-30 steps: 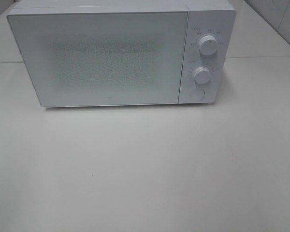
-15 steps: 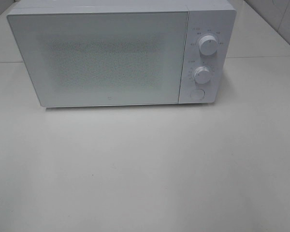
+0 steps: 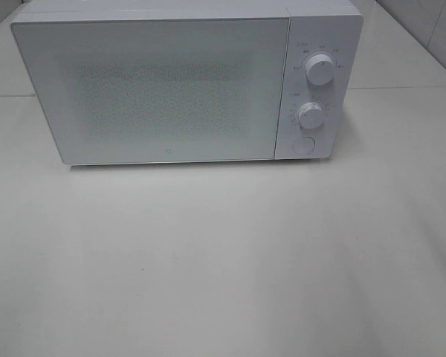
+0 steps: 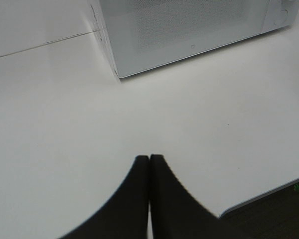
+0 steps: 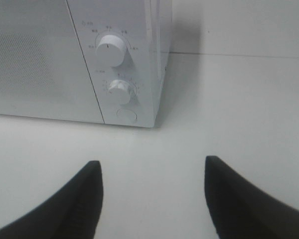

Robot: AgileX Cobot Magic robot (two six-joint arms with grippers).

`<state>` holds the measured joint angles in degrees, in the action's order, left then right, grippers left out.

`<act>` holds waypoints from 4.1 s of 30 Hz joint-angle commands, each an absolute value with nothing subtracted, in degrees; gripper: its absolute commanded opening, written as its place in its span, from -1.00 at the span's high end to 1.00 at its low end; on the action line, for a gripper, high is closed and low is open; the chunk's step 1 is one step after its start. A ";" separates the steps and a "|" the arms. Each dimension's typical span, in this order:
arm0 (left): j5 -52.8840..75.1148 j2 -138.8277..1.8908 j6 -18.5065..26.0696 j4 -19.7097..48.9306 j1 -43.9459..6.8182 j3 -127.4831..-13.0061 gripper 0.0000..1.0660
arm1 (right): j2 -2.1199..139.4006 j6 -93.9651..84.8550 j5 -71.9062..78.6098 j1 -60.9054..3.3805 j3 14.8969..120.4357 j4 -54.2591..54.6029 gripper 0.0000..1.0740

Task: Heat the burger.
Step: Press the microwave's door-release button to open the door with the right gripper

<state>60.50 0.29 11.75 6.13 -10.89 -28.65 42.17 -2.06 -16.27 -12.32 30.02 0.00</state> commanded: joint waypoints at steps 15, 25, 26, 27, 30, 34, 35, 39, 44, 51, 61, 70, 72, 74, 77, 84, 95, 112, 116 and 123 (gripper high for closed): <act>59.64 0.80 11.40 6.47 -10.83 -28.53 0.99 | 65.32 -3.09 18.51 -12.09 30.25 0.00 0.91; 59.64 0.80 11.40 6.47 -10.83 -28.53 0.99 | 77.69 -1.49 33.06 -12.20 30.25 -4.07 1.00; 59.64 0.80 11.40 6.47 -10.83 -28.53 0.99 | 79.53 1.32 34.78 -12.20 30.25 -6.93 1.00; 59.64 0.80 11.40 6.47 -10.83 -28.53 0.99 | 80.21 2.75 35.47 -12.20 30.25 -8.77 1.00; 59.64 0.80 11.40 6.47 -10.83 -28.53 0.99 | 82.05 6.30 36.73 -12.43 30.25 -12.61 1.00; 59.64 0.80 11.40 6.47 -10.83 -28.53 0.99 | 88.18 7.91 39.48 -17.65 30.25 -14.44 1.00; 59.64 0.80 11.40 6.47 -10.83 -28.53 0.99 | 88.18 7.91 39.48 -17.65 30.25 -14.44 1.00; 59.64 0.80 11.40 6.47 -10.83 -28.53 0.99 | 91.79 7.16 41.54 -20.63 30.25 -14.21 1.00; 59.64 0.80 11.40 6.47 -10.83 -28.53 0.99 | 98.84 7.16 45.66 -23.89 30.25 -9.05 1.00; 59.64 0.80 11.40 6.47 -10.83 -28.53 0.99 | 105.83 8.14 49.39 -24.18 30.37 1.66 1.00; 59.64 0.80 11.40 6.47 -10.83 -28.53 0.99 | 111.33 28.25 51.57 -24.18 32.54 7.16 1.00; 59.64 0.80 11.40 6.47 -10.83 -28.53 0.99 | 114.19 42.46 49.33 -24.18 36.78 7.73 1.00; 59.64 0.80 11.40 6.47 -10.83 -28.53 0.99 | 115.22 46.75 49.27 -24.18 38.45 7.85 1.00; 59.64 0.80 11.34 6.47 -10.83 -28.53 0.99 | 115.91 48.53 49.33 -24.18 39.30 8.25 1.00; 59.64 0.80 11.34 6.47 -10.83 -28.53 0.99 | 116.65 50.25 49.68 -24.18 40.05 8.25 1.00; 59.64 0.80 11.34 6.47 -10.83 -28.53 0.99 | 119.52 56.15 52.48 -24.01 41.71 8.48 1.00; 59.64 0.80 11.34 6.47 -10.83 -28.53 0.99 | 119.52 56.15 54.14 -24.01 43.09 13.98 1.00; 59.64 0.80 11.34 6.42 -10.83 -28.53 0.99 | 119.52 56.04 52.77 -24.01 49.22 14.44 1.00; 59.64 0.80 11.34 6.42 -10.83 -28.53 0.99 | 119.52 56.04 52.60 -24.01 50.76 14.44 1.00; 59.64 0.80 11.34 6.42 -10.83 -28.53 0.99 | 119.58 56.09 53.11 -22.75 51.91 14.27 1.00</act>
<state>60.50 0.29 11.75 6.13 -10.89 -28.65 120.44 56.15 42.80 -23.89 48.53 15.24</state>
